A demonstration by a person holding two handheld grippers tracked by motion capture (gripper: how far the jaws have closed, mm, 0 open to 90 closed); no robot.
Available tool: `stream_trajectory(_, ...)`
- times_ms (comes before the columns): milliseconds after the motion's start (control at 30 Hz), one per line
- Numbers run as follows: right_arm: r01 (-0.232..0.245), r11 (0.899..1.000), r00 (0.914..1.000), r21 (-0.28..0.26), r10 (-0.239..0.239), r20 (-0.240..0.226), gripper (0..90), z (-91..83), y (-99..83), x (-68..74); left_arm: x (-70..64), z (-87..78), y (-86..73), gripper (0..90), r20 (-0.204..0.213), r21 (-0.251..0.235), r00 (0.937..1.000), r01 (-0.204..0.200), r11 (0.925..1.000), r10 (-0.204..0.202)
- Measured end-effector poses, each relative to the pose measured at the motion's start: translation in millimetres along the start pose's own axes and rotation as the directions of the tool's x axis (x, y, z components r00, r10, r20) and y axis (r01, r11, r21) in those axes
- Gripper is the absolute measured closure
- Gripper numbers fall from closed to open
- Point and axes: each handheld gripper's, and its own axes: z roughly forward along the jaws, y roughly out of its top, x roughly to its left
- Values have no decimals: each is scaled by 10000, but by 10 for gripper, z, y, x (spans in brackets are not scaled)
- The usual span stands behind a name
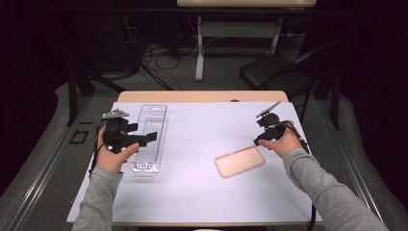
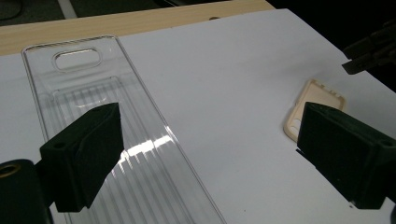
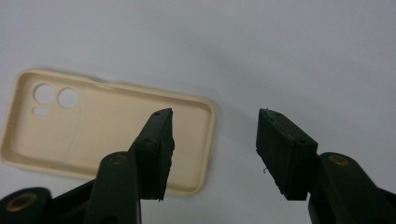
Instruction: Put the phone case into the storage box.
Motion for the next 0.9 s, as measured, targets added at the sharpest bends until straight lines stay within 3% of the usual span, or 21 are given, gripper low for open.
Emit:
stream_trajectory(33,65,9999,10000,100,-66,21,542,4,8,-2,2,-1,-1,73,-3,7,10000,-17,10000,17)
stream_trajectory(167,203,9994,9998,278,-201,-60,571,48,29,-37,11,0,-6,75,-2,45,10000,18,10000,-18)
stream_trajectory(233,-218,9985,9995,499,229,-208,575,90,36,-45,16,0,-8,76,-17,50,10000,28,10000,-28)
stream_trajectory(433,-418,9949,9987,918,441,-236,569,203,47,-63,23,8,-11,78,-39,85,10000,65,9999,-64)
stream_trajectory(467,-499,9909,9983,1246,532,-232,570,214,55,-68,24,9,-11,78,-31,91,10000,57,9999,-56)
stream_trajectory(600,-740,9860,9969,1492,773,-167,577,289,52,-73,30,10,-17,82,-18,82,9999,118,9999,-118)
stream_trajectory(667,-970,9780,9948,1848,1008,-114,586,312,64,-72,39,7,-19,84,-43,78,9999,111,9999,-111)
stream_trajectory(900,-1306,9727,9911,1919,1332,-7,584,374,72,-60,50,-9,-22,86,-61,43,9998,170,9998,-170)
